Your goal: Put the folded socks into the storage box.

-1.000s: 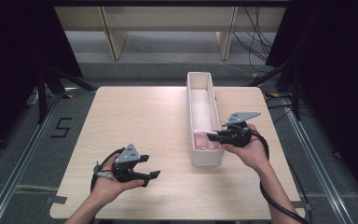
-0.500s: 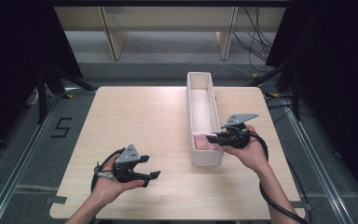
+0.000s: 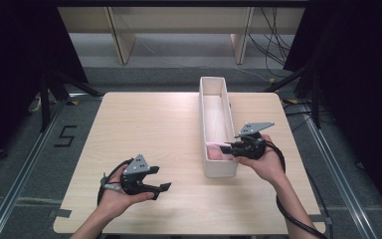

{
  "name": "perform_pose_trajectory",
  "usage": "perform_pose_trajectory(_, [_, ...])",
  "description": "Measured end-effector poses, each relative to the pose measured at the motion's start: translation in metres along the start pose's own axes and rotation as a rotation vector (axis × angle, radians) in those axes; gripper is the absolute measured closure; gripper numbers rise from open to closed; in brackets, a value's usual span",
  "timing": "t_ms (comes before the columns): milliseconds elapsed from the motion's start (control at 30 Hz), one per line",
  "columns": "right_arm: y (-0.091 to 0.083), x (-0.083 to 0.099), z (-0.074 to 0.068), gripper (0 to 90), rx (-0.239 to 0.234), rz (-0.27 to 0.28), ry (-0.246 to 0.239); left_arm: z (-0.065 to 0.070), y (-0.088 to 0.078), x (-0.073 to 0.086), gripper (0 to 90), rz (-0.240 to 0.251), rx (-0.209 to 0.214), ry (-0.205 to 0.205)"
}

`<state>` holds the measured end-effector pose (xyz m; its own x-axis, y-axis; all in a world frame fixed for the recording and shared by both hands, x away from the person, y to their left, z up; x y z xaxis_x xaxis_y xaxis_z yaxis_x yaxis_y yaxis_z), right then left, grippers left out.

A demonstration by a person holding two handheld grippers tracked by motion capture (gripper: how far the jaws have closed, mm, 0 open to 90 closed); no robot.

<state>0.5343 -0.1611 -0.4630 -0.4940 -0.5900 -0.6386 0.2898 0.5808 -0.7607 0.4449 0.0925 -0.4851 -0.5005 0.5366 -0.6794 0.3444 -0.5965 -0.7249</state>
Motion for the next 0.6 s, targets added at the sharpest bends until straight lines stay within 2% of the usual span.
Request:
perform_pose_trajectory(33, [0.0, 0.0007, -0.0008, 79.9, -0.005, -0.003, 0.011, 0.0, 0.0002, 0.0, 27.7, -0.001, 0.0, 0.002])
perform_pose_trajectory(100, [0.0, 0.0009, 0.0011, 79.3, 0.006, 0.001, -0.007, 0.0005, 0.0004, -0.0003, 27.7, 0.0, 0.002, 0.001])
perform_pose_trajectory(167, [0.0005, 0.003, -0.0019, 78.6, -0.016, -0.016, 0.019, 0.001, 0.0008, -0.0007, 27.7, 0.002, 0.006, 0.003])
perform_pose_trajectory(300, [0.0017, 0.0038, -0.0012, 77.6, -0.011, -0.008, 0.015, 0.0011, 0.0012, -0.0003, 27.7, 0.001, 0.011, 0.003])
perform_pose_trajectory(333, [0.0017, 0.0039, 0.0003, 77.3, 0.001, -0.007, 0.001, 0.0012, 0.001, 0.0, 27.7, -0.003, 0.014, 0.004])
perform_pose_trajectory(367, [0.0015, 0.0041, -0.0001, 77.0, -0.003, -0.01, 0.002, 0.0008, 0.0009, -0.0002, 27.7, 0.001, 0.002, 0.0])
perform_pose_trajectory(600, [0.0012, 0.0048, -0.001, 75.2, -0.008, -0.023, 0.01, -0.0001, 0.0003, -0.0002, 27.7, -0.002, 0.0, 0.004])
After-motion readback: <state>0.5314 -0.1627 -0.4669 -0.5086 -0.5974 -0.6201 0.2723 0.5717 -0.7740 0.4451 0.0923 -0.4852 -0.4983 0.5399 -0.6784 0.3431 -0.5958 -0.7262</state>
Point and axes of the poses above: each handheld gripper's, and its own axes: y roughly forward along the jaws, x roughly out of its underside, z roughly to its right, the point moved 8 cm from there along y, roughly forward along the jaws, and after that the axes turned 13 degrees about -z, right-handed, at the moved point
